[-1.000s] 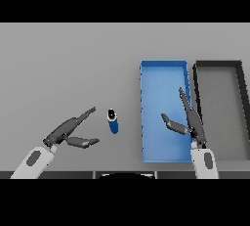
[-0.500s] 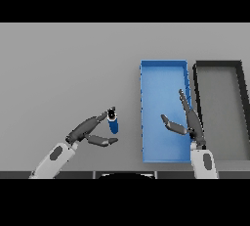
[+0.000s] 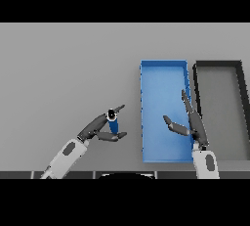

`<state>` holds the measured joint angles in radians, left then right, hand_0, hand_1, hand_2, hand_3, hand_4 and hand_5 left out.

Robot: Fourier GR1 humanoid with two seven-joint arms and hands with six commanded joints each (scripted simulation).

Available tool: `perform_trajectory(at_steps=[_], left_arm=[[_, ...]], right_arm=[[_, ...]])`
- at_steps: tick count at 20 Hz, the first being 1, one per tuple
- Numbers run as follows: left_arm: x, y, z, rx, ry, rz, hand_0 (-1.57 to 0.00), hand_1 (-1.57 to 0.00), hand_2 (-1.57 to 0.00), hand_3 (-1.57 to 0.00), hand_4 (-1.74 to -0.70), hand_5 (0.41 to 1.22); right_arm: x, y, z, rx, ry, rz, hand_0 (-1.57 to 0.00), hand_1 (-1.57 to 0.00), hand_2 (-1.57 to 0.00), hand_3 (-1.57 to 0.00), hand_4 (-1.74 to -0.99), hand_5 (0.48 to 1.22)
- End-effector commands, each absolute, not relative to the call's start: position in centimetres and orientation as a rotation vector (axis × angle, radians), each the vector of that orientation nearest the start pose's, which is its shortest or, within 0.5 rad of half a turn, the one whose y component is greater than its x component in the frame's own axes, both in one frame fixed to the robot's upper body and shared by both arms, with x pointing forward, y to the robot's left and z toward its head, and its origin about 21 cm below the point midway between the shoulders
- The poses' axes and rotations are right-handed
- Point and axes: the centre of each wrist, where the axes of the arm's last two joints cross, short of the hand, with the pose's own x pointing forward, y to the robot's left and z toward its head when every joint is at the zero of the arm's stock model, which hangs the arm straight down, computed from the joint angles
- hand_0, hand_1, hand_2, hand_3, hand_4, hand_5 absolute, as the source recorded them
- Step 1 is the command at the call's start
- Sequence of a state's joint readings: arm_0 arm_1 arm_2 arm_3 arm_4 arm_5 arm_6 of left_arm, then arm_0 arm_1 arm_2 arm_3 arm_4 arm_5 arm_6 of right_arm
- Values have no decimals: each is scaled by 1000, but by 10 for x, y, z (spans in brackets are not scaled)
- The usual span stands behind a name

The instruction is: Pick up the blue pipe and place it into the blue bin.

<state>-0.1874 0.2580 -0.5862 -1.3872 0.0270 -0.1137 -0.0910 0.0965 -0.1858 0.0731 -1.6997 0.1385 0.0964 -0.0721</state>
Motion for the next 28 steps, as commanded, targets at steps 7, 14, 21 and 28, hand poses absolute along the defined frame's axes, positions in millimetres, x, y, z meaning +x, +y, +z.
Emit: perform_trajectory(at_steps=[7, 14, 21, 28], left_arm=[[251, 132, -26, -477, -1468, -670, -648, -828, -936, -914, -1450, 941], [238, 125, -22, -488, -1525, -707, -1378, -1415, -1438, -1411, -1541, 1162], [242, 104, 0, -557, -1685, -669, -1530, -1538, -1543, -1537, -1482, 1209], [250, 90, 37, -578, -1738, -717, -1562, -1564, -1565, -1564, -1473, 1218]], right_arm=[[222, -255, 15, -123, -1648, 374, 1, 1, 1, 1, -1189, 562], [224, -257, 13, -130, -1638, 384, 1, 1, 1, 1, -1176, 559], [225, -257, 16, -141, -1634, 392, 1, 1, 1, 1, -1151, 550], [224, -260, 14, -164, -1637, 416, 1, 1, 1, 1, -1126, 567]])
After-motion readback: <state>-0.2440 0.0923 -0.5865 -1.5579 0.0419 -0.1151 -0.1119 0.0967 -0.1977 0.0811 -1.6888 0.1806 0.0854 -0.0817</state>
